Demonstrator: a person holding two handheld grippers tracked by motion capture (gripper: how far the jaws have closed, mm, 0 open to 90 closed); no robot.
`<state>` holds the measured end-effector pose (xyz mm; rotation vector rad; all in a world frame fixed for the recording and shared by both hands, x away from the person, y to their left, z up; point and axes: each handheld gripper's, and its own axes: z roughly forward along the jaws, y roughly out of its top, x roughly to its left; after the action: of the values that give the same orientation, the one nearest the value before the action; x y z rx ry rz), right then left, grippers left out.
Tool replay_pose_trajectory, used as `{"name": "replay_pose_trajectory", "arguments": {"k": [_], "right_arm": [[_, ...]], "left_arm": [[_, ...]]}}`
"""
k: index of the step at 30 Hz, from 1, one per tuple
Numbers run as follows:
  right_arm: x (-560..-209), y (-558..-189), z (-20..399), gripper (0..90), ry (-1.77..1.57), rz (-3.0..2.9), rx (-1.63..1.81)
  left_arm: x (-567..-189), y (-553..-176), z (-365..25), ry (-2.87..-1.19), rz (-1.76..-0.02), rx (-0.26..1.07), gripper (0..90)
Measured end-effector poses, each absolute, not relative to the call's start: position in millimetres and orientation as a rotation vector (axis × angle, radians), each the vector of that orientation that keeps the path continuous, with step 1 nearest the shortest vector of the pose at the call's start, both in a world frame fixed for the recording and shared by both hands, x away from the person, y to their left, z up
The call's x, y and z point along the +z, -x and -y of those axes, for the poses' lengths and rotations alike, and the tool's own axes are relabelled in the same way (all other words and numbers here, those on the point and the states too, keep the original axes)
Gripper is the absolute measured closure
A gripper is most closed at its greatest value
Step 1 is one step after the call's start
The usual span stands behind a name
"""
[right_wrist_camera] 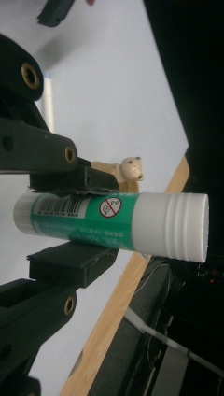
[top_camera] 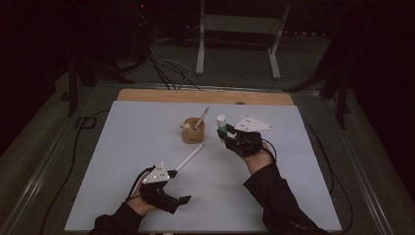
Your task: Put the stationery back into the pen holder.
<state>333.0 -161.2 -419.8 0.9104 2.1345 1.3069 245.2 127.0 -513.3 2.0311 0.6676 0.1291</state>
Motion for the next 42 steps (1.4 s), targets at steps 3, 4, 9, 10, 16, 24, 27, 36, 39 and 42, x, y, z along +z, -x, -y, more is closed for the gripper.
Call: {"name": "replay_pose_trajectory", "arguments": {"k": [3,4,9,10,16,24,27,36,39,42], "right_arm": [[-417,-338,159,66.2,-0.923,-2.125,1.317],[-417,-340,158,66.2,-0.927,-2.121,1.320],[-413,-347,153,66.2,-0.940,-2.113,1.330],[-413,-349,152,66.2,-0.943,-2.111,1.331],[-410,-359,148,66.2,-0.961,-2.099,1.335],[-408,-370,143,66.2,-0.990,-2.091,1.350],[-408,-374,141,66.2,-0.997,-2.093,1.353],[-407,-386,131,66.2,-1.005,-2.086,1.353],[-407,-390,127,66.1,-1.012,-2.087,1.352],[-407,-394,122,66.2,-1.023,-2.085,1.349]], "left_arm": [[-514,-245,-127,-2.033,-0.664,0.123,0.5],[-514,-245,-127,-2.035,-0.659,0.122,0.6],[-514,-245,-127,-2.035,-0.654,0.122,0.5],[-514,-245,-126,-2.033,-0.654,0.118,0.6],[-514,-245,-127,-2.033,-0.648,0.113,0.6],[-513,-245,-127,-2.032,-0.644,0.116,0.6],[-513,-245,-128,-2.030,-0.642,0.119,0.5],[-512,-245,-129,-2.027,-0.639,0.101,0.6],[-513,-245,-128,-2.031,-0.637,0.107,0.6],[-512,-244,-128,-2.030,-0.634,0.109,0.6]]}}
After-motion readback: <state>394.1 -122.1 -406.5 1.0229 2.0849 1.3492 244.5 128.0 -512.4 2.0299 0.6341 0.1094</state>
